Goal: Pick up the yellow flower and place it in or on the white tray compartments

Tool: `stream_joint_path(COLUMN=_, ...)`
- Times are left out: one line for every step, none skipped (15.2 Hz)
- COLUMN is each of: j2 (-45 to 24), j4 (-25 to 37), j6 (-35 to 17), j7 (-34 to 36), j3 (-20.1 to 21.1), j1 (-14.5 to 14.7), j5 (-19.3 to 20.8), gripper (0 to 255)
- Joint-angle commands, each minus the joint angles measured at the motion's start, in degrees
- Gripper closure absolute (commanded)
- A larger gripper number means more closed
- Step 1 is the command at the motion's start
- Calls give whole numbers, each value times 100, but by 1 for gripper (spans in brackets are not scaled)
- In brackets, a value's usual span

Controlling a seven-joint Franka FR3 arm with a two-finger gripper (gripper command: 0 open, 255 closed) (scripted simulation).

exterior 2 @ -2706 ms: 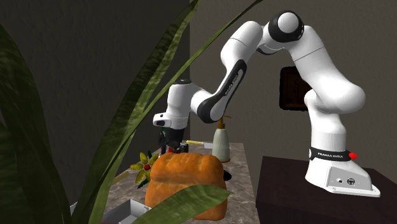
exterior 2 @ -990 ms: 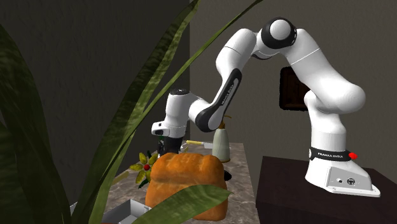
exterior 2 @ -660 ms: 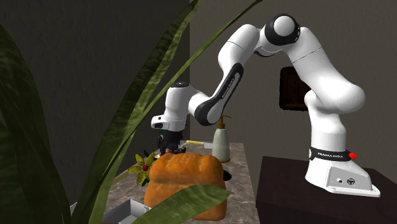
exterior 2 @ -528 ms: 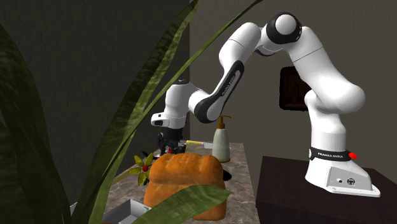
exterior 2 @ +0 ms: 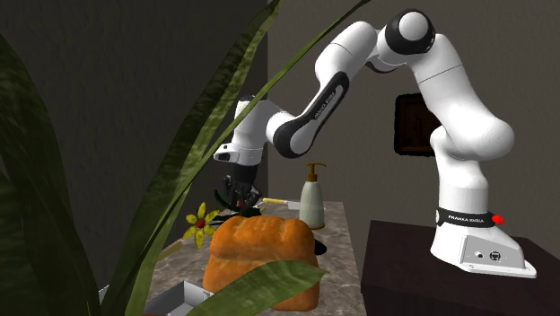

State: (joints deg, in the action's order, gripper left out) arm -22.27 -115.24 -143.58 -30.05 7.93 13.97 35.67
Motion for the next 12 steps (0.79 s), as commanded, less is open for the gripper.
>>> stream_joint_path(j2=88, j4=19, j6=94, j7=-84, j3=38, j1=-20, j5=-79, gripper=255)
stream_joint_path(j2=141, j4=24, j6=145, j7=-129, j3=57, j1=-31, j5=-121, gripper=255)
stream_joint_path(j2=194, j4=29, j6=195, j7=-173, j3=75, j1=-42, j5=-164, gripper=255)
stream_joint_path(j2=245, j4=36, j6=247, j7=-217, j3=93, j1=-52, j5=-206, gripper=255)
stream_joint_path(j2=296, j4=44, j6=298, j7=-261, j3=110, j1=-62, j5=-247, gripper=255)
stream_joint_path(j2=345, j4=53, j6=351, j7=-305, j3=127, j1=-71, j5=-288, gripper=255)
stream_joint_path(j2=365, j4=57, j6=372, j7=-322, j3=133, j1=-75, j5=-305, gripper=255)
stream_joint_path(j2=323, j4=133, j6=454, j7=-208, j3=169, j1=23, j5=-293, gripper=255)
stream_joint_path(j2=276, j4=216, j6=539, j7=-96, j3=205, j1=121, j5=-282, gripper=255)
stream_joint_path(j2=224, j4=306, j6=625, j7=12, j3=240, j1=219, j5=-272, gripper=255)
stream_joint_path(j2=168, j4=402, j6=714, j7=118, j3=275, j1=315, j5=-263, gripper=255)
stream_joint_path(j2=107, j4=506, j6=805, j7=221, j3=310, j1=412, j5=-254, gripper=255)
